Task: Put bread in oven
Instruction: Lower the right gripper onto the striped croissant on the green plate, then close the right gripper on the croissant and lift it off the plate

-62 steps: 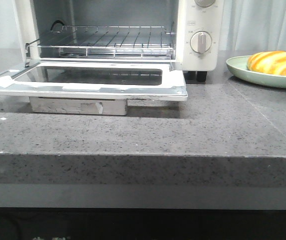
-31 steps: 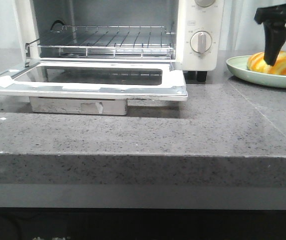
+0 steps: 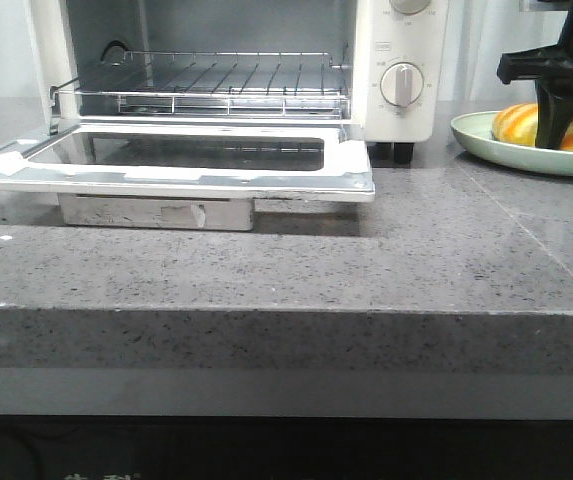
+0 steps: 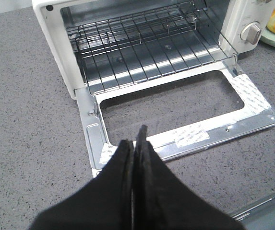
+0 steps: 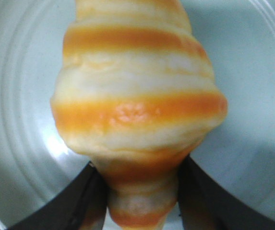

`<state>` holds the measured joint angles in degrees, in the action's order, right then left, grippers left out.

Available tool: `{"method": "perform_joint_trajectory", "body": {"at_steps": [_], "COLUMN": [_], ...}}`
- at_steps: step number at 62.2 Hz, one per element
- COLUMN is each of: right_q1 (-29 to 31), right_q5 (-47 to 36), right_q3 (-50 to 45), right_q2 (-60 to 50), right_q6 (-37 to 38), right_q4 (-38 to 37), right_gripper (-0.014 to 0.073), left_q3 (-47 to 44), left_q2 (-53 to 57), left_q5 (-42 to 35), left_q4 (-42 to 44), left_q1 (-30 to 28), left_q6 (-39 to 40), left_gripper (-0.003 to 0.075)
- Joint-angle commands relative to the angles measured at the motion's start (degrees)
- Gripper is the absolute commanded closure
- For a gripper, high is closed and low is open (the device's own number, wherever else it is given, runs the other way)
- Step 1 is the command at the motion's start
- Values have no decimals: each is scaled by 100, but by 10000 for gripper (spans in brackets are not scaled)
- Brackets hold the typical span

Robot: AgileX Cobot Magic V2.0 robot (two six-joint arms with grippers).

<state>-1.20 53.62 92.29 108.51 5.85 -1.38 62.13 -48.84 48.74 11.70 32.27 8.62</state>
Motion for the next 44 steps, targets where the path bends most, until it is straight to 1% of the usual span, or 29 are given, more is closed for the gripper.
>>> {"method": "perform_joint_trajectory", "body": {"at_steps": [1, 7, 16, 23, 30, 44], "right_q1": [32, 32, 32, 20, -38, -217], "right_q5": [106, 443, 856, 872, 739, 383], "right_q3": [305, 488, 507, 303, -223, -1602], "right_q2": [-269, -327, -667, -1125, -1762, -3145], "right_q6": [-7, -7, -2, -2, -2, -2], "right_q4": [-16, -10, 138, 369, 457, 706], "right_gripper": [543, 572, 575, 575, 575, 575], "left_q3": [157, 157, 157, 157, 157, 157], "left_q2": [31, 31, 31, 31, 31, 31], "left_q5": [-379, -379, -369, -369, -359, -359], "left_q4": [52, 52, 52, 52, 52, 52], "left_q1": [-13, -13, -13, -13, -13, -13], "left_q6": [67, 67, 67, 67, 67, 67], "left_gripper": [738, 738, 738, 738, 738, 738]}}
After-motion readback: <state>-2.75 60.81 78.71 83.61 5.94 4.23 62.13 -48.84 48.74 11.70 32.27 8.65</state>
